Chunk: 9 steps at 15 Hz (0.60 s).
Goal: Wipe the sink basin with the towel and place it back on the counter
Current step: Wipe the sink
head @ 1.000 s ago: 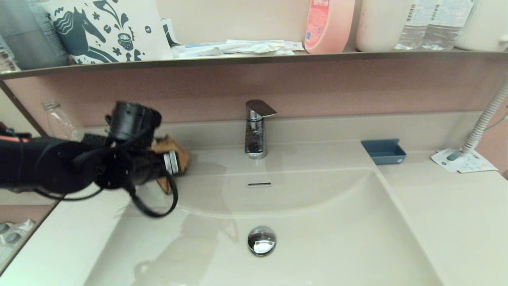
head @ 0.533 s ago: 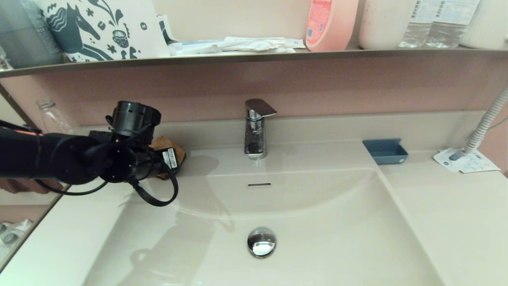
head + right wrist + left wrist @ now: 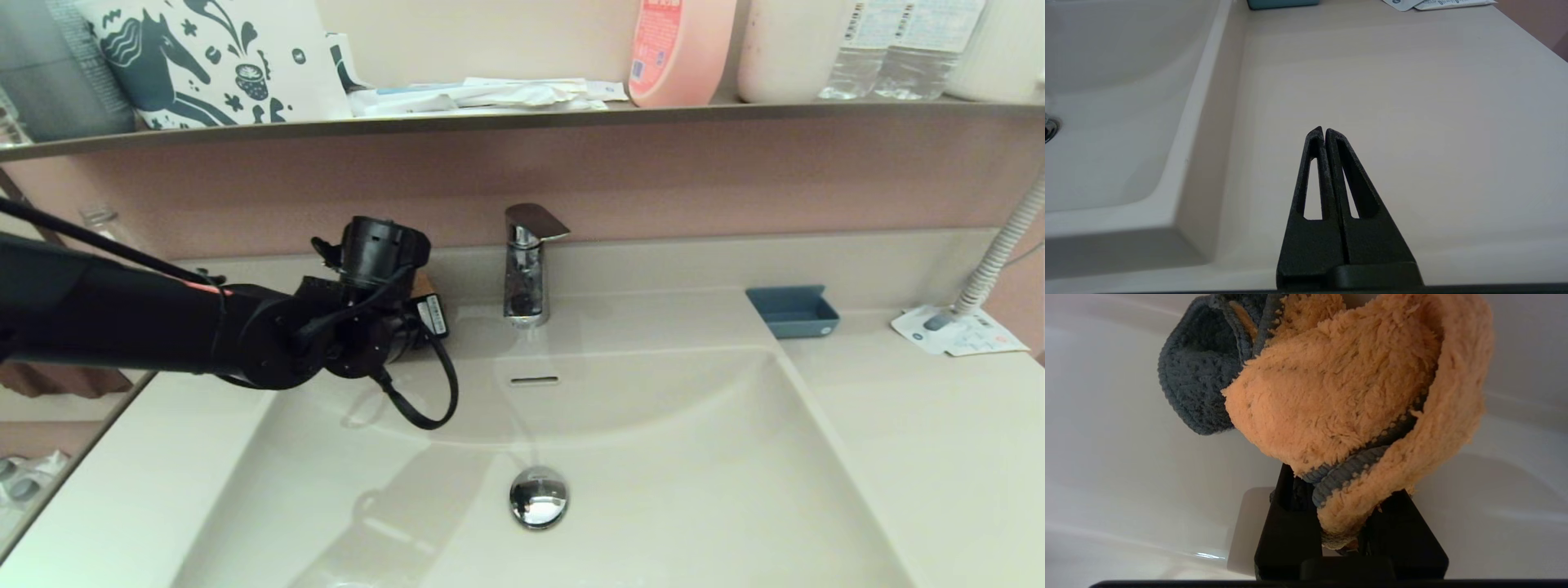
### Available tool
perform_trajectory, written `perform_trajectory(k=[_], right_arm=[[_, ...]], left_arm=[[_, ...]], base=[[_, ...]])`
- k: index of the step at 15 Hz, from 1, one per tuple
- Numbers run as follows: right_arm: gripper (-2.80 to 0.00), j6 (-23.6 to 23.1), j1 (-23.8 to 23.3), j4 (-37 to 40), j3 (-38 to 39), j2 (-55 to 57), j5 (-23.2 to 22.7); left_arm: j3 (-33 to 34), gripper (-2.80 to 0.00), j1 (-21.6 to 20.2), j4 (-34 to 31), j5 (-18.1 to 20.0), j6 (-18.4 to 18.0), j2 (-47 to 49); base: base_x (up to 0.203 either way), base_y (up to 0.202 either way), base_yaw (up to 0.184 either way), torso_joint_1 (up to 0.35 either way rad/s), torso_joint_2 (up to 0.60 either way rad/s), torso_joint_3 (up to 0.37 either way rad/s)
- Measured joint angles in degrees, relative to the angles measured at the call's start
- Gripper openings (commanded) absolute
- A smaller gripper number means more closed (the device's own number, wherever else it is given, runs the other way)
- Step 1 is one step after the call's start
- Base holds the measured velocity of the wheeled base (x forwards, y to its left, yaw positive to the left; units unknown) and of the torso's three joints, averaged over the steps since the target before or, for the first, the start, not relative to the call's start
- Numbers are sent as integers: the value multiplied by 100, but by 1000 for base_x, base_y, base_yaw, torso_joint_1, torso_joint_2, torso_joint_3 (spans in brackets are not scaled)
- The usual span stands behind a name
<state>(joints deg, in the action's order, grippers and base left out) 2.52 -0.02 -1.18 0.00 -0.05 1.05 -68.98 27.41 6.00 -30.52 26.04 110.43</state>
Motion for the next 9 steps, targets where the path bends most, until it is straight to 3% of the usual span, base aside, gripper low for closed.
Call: perform_trajectory(k=[5,9], right_arm=[[-280,1,-1,-2,0,0,0],[-280,0,0,-2,0,0,0]], left_arm=[[-776,-280,731,-963,-211,637,305],[-864,-280,1058,-1562,-303,1141,325]], base=[[0,0,0,0,0,0],[0,0,0,0,0,0]])
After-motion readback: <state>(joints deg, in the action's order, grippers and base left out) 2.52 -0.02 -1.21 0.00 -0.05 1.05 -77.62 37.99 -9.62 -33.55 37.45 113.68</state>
